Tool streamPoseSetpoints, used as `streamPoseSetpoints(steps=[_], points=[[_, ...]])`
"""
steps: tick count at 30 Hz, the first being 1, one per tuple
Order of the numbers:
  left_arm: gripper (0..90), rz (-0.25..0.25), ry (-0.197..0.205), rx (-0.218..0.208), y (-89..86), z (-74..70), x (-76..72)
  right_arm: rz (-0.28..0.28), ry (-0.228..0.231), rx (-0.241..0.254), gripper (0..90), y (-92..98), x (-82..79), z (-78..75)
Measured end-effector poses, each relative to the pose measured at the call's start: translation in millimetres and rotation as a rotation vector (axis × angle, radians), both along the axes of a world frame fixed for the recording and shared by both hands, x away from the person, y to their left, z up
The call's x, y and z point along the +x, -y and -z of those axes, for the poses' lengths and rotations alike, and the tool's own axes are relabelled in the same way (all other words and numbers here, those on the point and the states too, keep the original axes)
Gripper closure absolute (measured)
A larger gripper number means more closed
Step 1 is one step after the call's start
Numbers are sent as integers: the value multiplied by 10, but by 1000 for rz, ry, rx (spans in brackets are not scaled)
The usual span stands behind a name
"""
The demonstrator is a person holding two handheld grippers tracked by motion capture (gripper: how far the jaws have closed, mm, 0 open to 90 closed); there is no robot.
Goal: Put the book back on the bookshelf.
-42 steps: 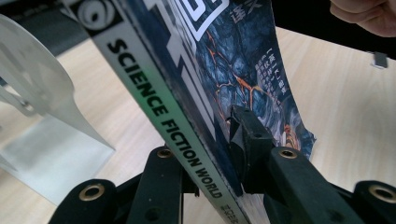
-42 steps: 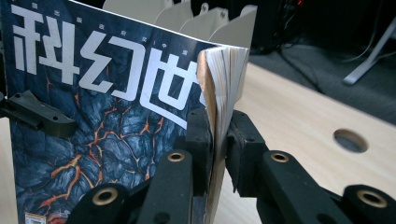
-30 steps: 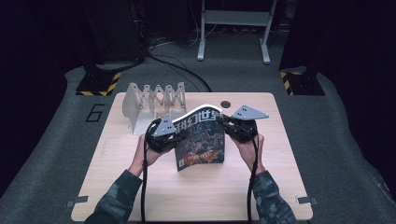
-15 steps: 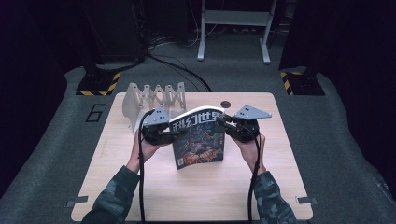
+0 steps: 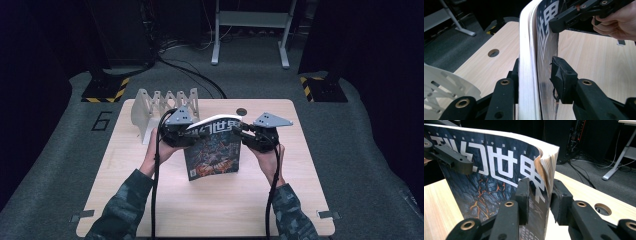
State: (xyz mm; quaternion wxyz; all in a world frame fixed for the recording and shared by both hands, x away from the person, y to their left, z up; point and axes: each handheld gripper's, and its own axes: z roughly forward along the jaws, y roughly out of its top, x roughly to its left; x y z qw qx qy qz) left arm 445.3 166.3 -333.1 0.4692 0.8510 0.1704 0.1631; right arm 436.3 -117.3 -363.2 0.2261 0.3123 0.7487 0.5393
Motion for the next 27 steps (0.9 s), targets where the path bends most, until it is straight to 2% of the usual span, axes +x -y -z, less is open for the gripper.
streamPoseSetpoints(steps=[4, 5, 9, 11, 14, 16, 18, 21, 25, 27], points=[[744, -3, -25, -40, -20, 9, 35, -4, 2, -2, 671, 9, 8, 0], [764, 5, -37, -43, -29, 8, 37, -10, 0, -2, 660, 19, 11, 2], [788, 20, -37, -41, -25, 2, 35, -6, -12, -2, 616, 36, 18, 26], [792, 28, -41, -35, -24, -3, 33, -3, -29, -2, 576, 46, 26, 57], [796, 16, -36, -45, -12, 6, 31, 10, -52, 11, 454, 78, 13, 121], [796, 19, -37, -30, -9, -4, 28, 11, -66, 22, 417, 121, -4, 194], [795, 24, -33, -27, -7, -8, 20, 11, -105, 5, 386, 168, -19, 320], [793, 22, -25, -26, -5, -7, 0, 28, -214, -46, 294, 255, 6, 617], [791, 25, -9, -15, 12, -11, -19, 121, -324, -97, 161, 393, 35, 1061], [792, 26, -8, -2, 19, -18, -28, 167, -365, -127, 138, 446, 51, 1253]])
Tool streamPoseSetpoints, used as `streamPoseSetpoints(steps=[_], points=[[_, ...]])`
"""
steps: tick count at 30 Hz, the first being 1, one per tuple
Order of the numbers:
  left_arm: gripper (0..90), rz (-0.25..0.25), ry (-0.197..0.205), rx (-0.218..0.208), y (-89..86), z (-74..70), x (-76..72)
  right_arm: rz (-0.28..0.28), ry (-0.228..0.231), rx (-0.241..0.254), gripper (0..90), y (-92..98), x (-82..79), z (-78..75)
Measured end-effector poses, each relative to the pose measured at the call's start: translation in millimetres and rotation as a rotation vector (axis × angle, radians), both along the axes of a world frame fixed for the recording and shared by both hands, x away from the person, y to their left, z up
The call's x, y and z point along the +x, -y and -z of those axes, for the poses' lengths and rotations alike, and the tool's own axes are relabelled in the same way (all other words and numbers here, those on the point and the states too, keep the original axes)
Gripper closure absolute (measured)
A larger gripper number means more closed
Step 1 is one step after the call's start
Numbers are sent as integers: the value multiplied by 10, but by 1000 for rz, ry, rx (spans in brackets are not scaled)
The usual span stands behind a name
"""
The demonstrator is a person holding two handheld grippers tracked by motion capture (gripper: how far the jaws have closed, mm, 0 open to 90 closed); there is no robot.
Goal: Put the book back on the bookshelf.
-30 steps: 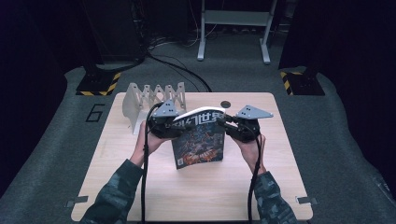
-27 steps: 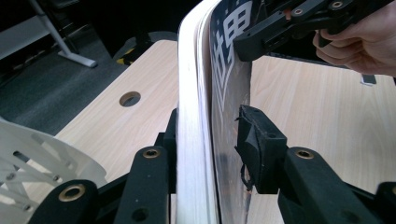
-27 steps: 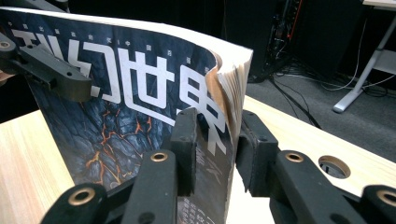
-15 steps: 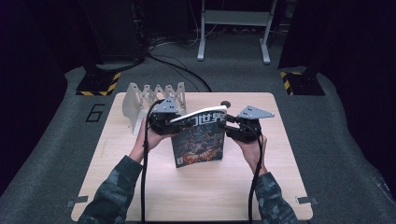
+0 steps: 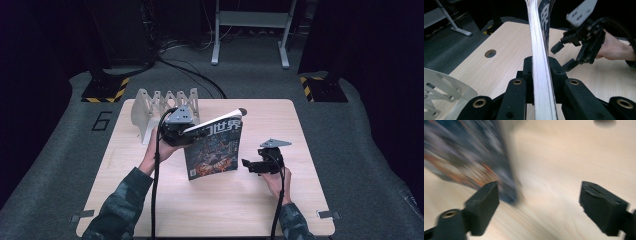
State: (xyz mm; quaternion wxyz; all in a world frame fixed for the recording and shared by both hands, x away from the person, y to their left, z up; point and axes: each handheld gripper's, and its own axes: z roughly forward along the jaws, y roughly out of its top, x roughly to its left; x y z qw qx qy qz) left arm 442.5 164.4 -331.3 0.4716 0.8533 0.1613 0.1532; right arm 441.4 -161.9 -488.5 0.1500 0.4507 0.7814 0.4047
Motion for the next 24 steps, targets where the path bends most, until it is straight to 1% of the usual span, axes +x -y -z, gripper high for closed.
streamPoseSetpoints(steps=[1, 3, 4, 5, 6, 7, 8, 9, 10, 11, 12, 13, 14, 15, 16, 17, 19, 23, 24], points=[[793, -10, 6, -1, 9, 1, -7, 10, -10, -17, 121, 20, 6, 88], [793, -11, 7, 0, 15, -1, -13, 36, -56, -38, 75, 56, 41, 242], [794, -13, 6, 1, 16, -2, -16, 51, -66, -43, 64, 75, 59, 300], [794, -14, 6, 2, 17, -3, -18, 64, -65, -46, 52, 98, 71, 347], [795, -16, 6, 2, 18, -4, -19, 88, -46, -56, 51, 115, 67, 363], [795, -21, 3, 1, 18, -3, -19, 95, -28, -58, 44, 126, 81, 376], [795, -25, 2, -4, 19, -2, -18, 95, -28, -64, 36, 132, 92, 376], [795, -29, 1, -8, 18, 1, -22, 102, -31, -83, 27, 128, 94, 379], [796, -30, 1, -15, 21, 6, -27, 102, -21, -94, 24, 116, 104, 385], [797, -24, -5, -8, 16, 0, -32, 107, -20, -111, 23, 108, 104, 387], [798, -27, 1, -4, 19, -3, -42, 107, -7, -118, 24, 106, 109, 397], [799, -27, 6, -3, 27, -5, -51, 110, -4, -126, 25, 101, 110, 399], [800, -21, 1, 10, 27, -16, -61, 124, -9, -124, 25, 86, 104, 400], [801, -20, 1, 11, 35, -21, -70, 118, -1, -141, 23, 82, 105, 404], [802, -24, -3, 12, 41, -25, -78, 132, -12, -141, 21, 57, 100, 402], [804, -27, -7, 14, 45, -30, -84, 129, -1, -137, 21, 62, 102, 408], [805, -26, -7, 27, 53, -42, -93, 130, -13, -142, 21, 63, 101, 401], [812, -28, -17, 26, 60, -52, -97, 131, -10, -142, 22, 64, 102, 403], [817, -45, -37, 20, 58, -59, -95, 130, -8, -143, 25, 66, 103, 403]])
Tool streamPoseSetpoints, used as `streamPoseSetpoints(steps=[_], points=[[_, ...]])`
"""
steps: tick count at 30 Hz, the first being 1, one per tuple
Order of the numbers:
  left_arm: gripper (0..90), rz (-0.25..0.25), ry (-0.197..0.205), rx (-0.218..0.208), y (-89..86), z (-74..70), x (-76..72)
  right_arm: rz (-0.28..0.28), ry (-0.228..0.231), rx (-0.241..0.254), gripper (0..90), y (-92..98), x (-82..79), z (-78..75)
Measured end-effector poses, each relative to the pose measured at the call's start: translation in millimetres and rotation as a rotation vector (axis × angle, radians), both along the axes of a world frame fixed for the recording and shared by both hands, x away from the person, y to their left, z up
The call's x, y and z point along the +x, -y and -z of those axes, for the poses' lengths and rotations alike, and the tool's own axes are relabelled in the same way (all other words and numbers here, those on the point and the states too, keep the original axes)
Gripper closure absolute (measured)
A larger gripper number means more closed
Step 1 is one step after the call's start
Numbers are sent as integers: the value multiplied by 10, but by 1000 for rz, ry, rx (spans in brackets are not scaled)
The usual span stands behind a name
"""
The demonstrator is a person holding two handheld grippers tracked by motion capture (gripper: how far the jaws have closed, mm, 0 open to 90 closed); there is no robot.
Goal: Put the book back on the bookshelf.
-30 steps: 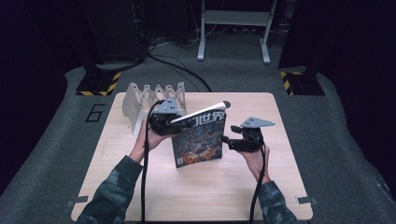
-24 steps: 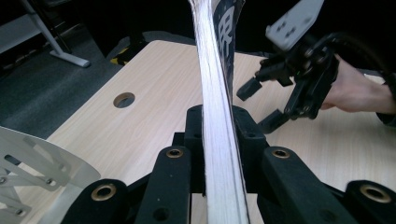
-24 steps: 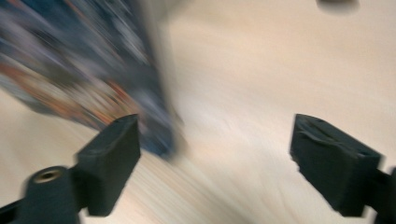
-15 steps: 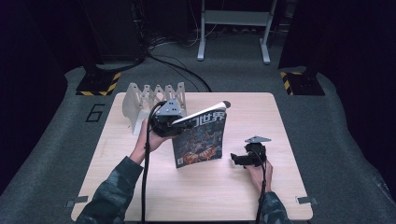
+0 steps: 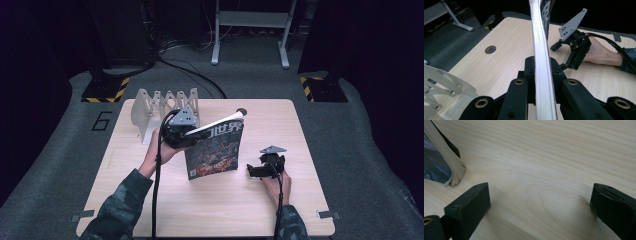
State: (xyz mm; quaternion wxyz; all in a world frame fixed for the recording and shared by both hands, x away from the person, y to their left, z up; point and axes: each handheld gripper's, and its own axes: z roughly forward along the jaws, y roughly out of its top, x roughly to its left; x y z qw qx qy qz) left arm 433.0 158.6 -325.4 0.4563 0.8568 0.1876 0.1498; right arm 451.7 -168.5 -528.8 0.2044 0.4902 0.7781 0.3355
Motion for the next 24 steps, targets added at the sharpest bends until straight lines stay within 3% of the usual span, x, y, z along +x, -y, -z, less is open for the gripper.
streamPoseSetpoints(steps=[9, 14, 24], points=[[823, -2, 0, 36, 42, -131, -51, -13, 19, -9, 52, 21, 8, 1], [823, 2, 21, 69, 64, -223, -112, -6, 19, -9, 57, 21, 7, -1], [823, -24, 44, 64, -28, -349, -165, 8, 20, 1, 61, 10, 7, 1]])
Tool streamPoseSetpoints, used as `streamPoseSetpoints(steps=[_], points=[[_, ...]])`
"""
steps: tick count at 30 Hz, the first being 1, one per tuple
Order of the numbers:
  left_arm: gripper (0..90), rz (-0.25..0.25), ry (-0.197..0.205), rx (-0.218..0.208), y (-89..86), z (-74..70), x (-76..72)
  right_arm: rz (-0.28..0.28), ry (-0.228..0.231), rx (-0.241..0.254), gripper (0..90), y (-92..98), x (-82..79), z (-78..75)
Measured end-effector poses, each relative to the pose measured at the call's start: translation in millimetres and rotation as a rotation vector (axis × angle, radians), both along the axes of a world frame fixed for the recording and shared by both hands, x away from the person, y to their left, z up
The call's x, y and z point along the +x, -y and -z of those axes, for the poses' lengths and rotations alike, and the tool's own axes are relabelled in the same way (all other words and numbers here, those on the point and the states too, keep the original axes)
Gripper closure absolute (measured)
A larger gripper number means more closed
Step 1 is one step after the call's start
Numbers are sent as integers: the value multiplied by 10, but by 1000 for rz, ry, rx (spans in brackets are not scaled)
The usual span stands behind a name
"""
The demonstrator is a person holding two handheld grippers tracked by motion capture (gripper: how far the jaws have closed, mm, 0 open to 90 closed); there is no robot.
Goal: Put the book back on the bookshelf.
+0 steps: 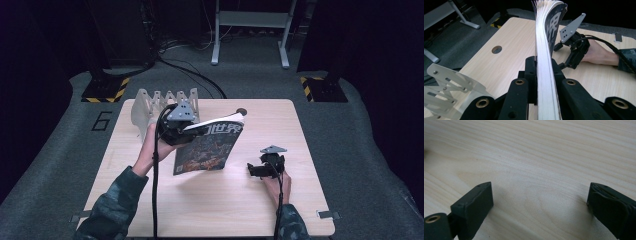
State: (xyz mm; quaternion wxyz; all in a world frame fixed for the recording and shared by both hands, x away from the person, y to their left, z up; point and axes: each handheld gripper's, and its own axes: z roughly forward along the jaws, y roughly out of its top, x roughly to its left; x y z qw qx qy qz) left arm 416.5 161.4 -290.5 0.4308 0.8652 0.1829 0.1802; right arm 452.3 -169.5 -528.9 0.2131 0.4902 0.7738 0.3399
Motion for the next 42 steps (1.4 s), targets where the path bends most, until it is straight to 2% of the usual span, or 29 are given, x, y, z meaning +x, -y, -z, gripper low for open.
streamPoseSetpoints(steps=[1, 7, 11, 17, 22, 24, 25, 26, 27, 35, 37, 42], points=[[822, 8, -2, 12, -21, -8, 6, -3, 2, -2, 61, 3, 0, 1], [823, -35, 3, -9, -146, 5, 4, 2, -2, 2, 61, -2, -1, -1], [822, -53, -5, 7, -243, 4, 5, 3, -2, 2, 63, -1, -2, -1], [823, -89, -6, 4, -347, 18, 24, -2, -3, 2, 63, 1, -3, -3], [822, -153, 11, -8, -478, 27, -4, -1, -4, 3, 63, 0, -4, -2], [823, -166, 5, 4, -526, 20, -14, 5, -8, 7, 64, -4, -8, -4], [823, -170, 20, 11, -553, 17, -11, 2, -6, 5, 64, -1, -7, -3], [823, -181, 15, 4, -570, 21, -21, 4, -7, 6, 65, -3, -8, -4], [823, -178, 18, 15, -604, 9, -14, 6, -8, 7, 65, -4, -9, -4], [822, -221, 13, 3, -781, -12, -30, 4, -5, 6, 66, -1, -6, -4], [823, -231, 28, 9, -826, -18, -18, 4, -3, 7, 67, -1, -5, -2], [822, -251, 28, 19, -923, -29, -18, 2, -1, 5, 69, 2, -4, -2]])
